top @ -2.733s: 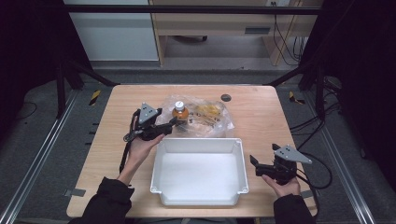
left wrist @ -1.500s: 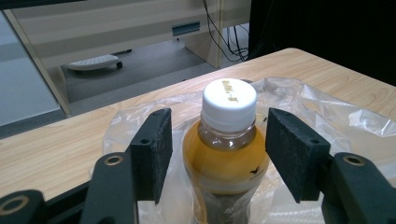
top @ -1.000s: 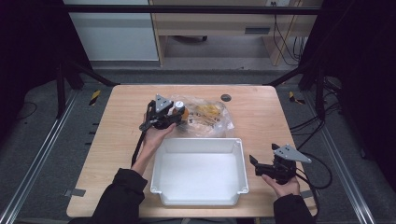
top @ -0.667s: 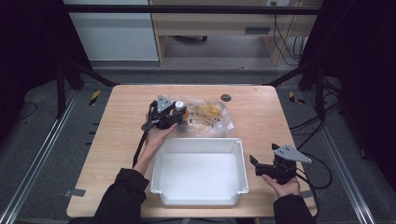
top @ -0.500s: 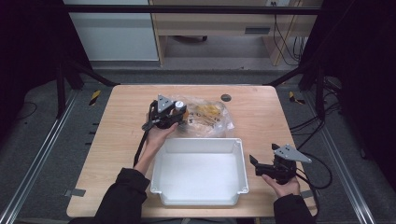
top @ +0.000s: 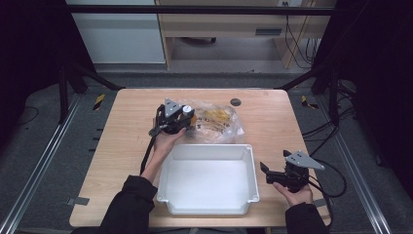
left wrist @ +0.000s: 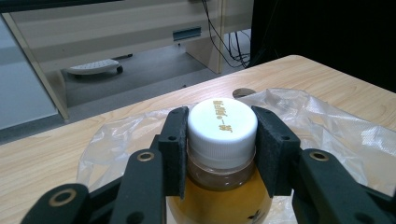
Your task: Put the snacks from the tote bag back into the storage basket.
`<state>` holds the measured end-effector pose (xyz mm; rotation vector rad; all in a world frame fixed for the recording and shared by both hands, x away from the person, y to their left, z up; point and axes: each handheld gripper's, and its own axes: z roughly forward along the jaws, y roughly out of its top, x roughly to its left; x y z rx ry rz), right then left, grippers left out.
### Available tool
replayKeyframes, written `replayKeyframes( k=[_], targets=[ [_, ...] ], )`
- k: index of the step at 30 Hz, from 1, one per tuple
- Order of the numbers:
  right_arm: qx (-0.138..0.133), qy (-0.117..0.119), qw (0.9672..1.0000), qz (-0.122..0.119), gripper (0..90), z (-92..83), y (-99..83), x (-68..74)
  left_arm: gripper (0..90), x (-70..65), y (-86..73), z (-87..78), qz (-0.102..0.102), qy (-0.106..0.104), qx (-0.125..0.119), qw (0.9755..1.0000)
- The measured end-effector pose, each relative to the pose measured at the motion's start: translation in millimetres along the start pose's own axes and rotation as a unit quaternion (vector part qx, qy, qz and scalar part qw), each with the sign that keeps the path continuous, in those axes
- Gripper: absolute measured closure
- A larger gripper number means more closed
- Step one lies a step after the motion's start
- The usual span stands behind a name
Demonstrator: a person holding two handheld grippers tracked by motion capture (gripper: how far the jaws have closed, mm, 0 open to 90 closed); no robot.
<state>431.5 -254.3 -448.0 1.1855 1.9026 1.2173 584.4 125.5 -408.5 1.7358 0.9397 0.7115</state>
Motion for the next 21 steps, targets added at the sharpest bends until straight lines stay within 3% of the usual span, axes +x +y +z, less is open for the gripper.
replayKeyframes(
  k=[5,13,21],
  targets=[
    [0.000,-0.001,1.0000,-0.001,5.1,0.1,0.0,-0.1,58.9,-2.0,5.5,-0.3,0.011,0.007,0.017,0.9998],
    [0.000,-0.001,1.0000,-0.001,5.1,-0.3,0.1,-0.3,59.1,-0.9,7.0,-2.9,0.015,0.009,0.022,0.9996],
    [0.000,-0.001,1.0000,-0.002,5.1,-0.2,0.1,-0.2,59.1,2.7,18.1,-18.9,0.009,0.011,-0.001,0.9999]
  ],
)
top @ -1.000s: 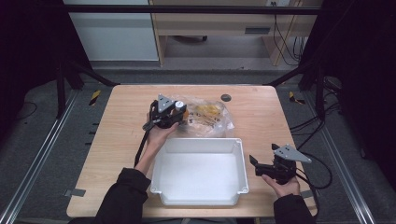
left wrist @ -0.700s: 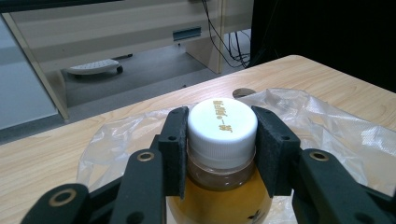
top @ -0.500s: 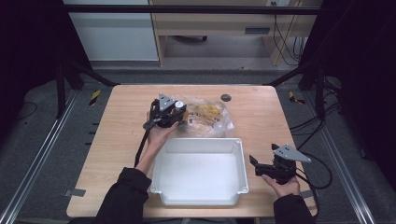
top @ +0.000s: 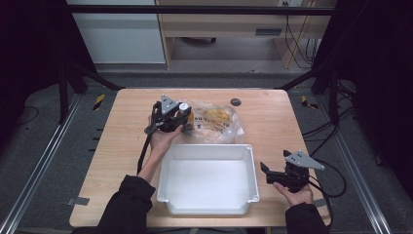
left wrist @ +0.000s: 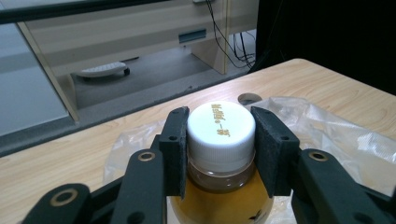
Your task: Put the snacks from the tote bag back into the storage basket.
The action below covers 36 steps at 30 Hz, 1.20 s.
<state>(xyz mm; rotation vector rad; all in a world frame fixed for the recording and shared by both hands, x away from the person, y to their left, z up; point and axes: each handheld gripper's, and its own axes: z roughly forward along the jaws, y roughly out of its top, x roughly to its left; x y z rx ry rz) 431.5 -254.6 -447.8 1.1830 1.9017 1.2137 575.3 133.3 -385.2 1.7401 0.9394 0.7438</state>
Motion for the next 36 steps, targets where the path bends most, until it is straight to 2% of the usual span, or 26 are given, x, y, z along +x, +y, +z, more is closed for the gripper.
replayKeyframes(
  k=[11,13,22,34,36],
  targets=[
    [0.000,-0.001,1.0000,0.001,5.1,-0.2,0.0,0.0,59.2,3.1,10.4,-17.4,-0.013,-0.003,-0.018,0.9998],
    [0.000,-0.001,1.0000,0.001,5.1,-0.2,0.1,0.0,59.2,3.6,13.8,-21.1,-0.011,-0.001,-0.015,0.9998],
    [-0.001,-0.002,1.0000,0.001,5.1,-0.7,0.2,-0.2,59.2,5.0,26.3,-32.9,-0.010,0.001,-0.030,0.9995],
    [-0.002,-0.002,1.0000,0.000,5.1,-1.0,0.2,-0.3,59.2,4.5,45.2,-42.4,-0.006,0.003,-0.047,0.9989],
    [-0.001,-0.003,1.0000,0.000,5.1,-1.0,0.2,-0.3,59.2,5.3,47.2,-44.1,-0.010,0.003,-0.051,0.9986]
  ],
)
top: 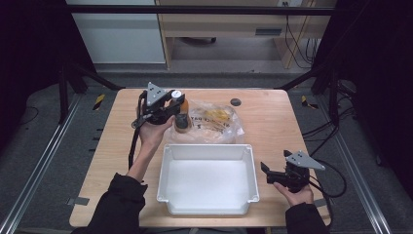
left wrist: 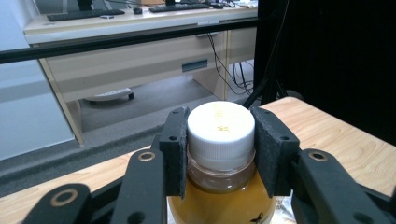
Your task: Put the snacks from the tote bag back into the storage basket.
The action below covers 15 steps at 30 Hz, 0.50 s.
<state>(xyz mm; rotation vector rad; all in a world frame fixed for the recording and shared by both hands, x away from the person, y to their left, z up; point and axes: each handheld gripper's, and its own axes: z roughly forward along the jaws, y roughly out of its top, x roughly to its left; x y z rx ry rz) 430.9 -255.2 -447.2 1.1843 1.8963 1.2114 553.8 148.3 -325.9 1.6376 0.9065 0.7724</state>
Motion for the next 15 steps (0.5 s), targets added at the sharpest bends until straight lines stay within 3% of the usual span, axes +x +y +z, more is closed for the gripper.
replayKeyframes(
  k=[15],
  targets=[
    [-0.001,0.001,1.0000,0.001,5.3,-0.2,0.1,0.1,59.2,1.9,12.3,-13.3,0.000,0.001,-0.009,1.0000]
  ],
)
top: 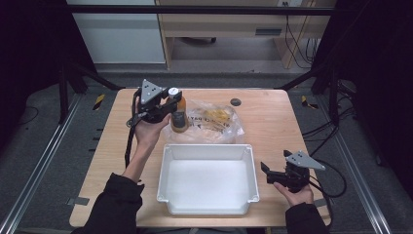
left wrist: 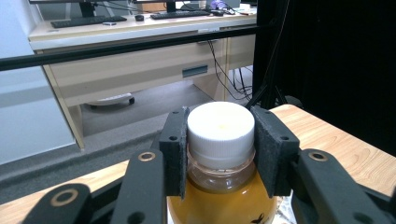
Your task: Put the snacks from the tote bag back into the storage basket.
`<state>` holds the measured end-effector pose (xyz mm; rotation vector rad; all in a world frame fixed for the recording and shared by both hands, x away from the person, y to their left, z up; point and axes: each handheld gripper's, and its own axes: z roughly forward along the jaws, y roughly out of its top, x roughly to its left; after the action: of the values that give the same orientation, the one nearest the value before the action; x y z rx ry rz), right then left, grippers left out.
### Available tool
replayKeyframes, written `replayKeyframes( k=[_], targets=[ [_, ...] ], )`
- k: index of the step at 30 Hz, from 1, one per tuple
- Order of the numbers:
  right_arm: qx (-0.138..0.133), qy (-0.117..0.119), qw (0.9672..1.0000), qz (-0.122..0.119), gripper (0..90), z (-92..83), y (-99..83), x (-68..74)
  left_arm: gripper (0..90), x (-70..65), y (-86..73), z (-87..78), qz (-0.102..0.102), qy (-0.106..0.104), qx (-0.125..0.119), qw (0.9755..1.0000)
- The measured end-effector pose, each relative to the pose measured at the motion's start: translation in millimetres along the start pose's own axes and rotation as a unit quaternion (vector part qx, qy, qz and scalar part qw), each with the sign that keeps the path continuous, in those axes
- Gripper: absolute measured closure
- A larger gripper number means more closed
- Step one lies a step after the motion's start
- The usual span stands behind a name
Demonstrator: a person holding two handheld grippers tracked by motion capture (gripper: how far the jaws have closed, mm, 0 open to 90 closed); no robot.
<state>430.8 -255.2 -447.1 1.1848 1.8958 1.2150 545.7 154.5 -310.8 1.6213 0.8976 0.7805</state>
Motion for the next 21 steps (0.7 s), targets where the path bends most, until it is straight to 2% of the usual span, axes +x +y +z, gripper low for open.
replayKeyframes(
  k=[5,9,21],
  targets=[
    [0.000,0.000,1.0000,0.000,5.4,-0.1,0.0,-0.1,59.2,-1.8,5.5,-4.6,0.004,0.000,-0.003,1.0000],
    [-0.001,0.001,1.0000,0.001,5.4,-0.6,0.1,0.0,59.2,-6.8,8.3,-11.2,0.006,-0.010,-0.006,0.9999],
    [-0.001,0.001,1.0000,0.000,5.5,-1.4,0.0,0.1,59.2,-19.1,4.4,-30.9,0.006,-0.025,-0.012,0.9996]
  ],
)
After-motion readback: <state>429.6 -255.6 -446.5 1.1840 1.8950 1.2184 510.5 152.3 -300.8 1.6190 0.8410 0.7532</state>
